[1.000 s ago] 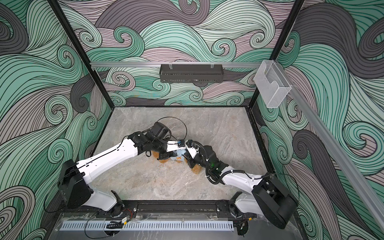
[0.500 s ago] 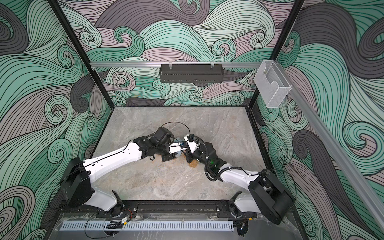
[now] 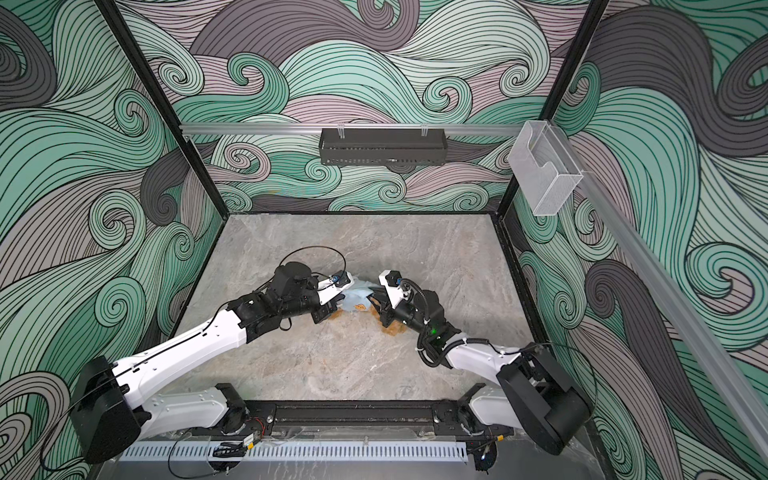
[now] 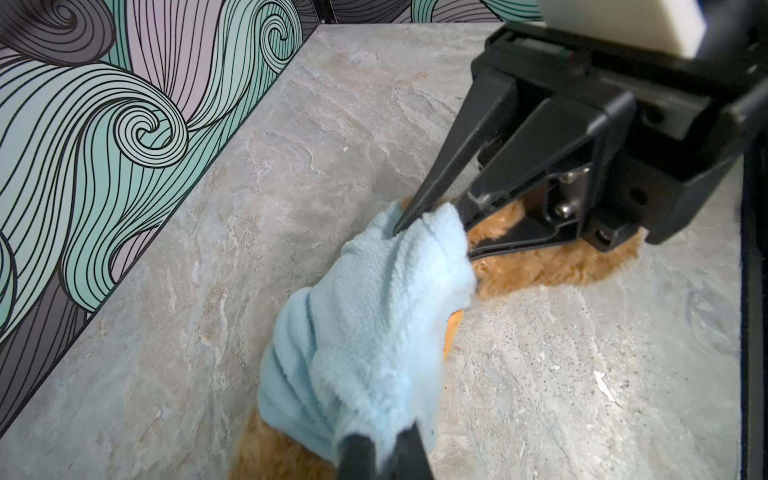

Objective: Dress the teddy bear

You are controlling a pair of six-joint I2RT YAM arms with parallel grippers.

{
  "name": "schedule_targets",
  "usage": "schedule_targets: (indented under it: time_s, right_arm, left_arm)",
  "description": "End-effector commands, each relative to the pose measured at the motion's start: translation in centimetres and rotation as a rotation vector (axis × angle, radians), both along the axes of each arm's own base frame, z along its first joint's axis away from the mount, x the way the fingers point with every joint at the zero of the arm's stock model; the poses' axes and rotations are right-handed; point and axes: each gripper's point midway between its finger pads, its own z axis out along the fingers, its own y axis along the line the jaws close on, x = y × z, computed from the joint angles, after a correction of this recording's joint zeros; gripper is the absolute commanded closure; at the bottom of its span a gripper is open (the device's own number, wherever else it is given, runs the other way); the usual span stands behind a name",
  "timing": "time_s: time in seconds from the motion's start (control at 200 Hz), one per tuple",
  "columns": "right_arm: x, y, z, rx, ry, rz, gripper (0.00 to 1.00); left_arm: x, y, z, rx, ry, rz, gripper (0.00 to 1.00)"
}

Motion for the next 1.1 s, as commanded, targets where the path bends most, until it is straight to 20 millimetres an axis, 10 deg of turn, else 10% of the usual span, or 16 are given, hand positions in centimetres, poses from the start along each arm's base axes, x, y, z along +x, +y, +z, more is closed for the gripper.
schedule_targets:
  time_s: [0.0, 0.215, 0.64, 1.095]
  right_arm:
    - [0.3, -1.4, -2.8, -0.073, 0.042, -0.044, 0.82]
    - [0.0, -1.2, -4.6, -0.114, 0.094, -0.021, 0.78]
    - [-3.5, 0.0, -3.3, -0.255, -0.015, 0.219, 0.26]
    - [-2.2, 3.2, -1.9, -0.249, -0.097, 0.331, 0.24]
  left_arm:
    - [1.2, 0.4, 4.3, -0.185, -0.06, 0.073, 1.0]
    - [-0.3, -0.3, 2.4, -0.182, 0.03, -0.004, 1.0]
    - [-1.2, -0.6, -1.6, 0.037, 0.138, -0.123, 1.0]
    - [-2.4, -1.4, -0.5, 0.019, 0.119, -0.227, 1.0]
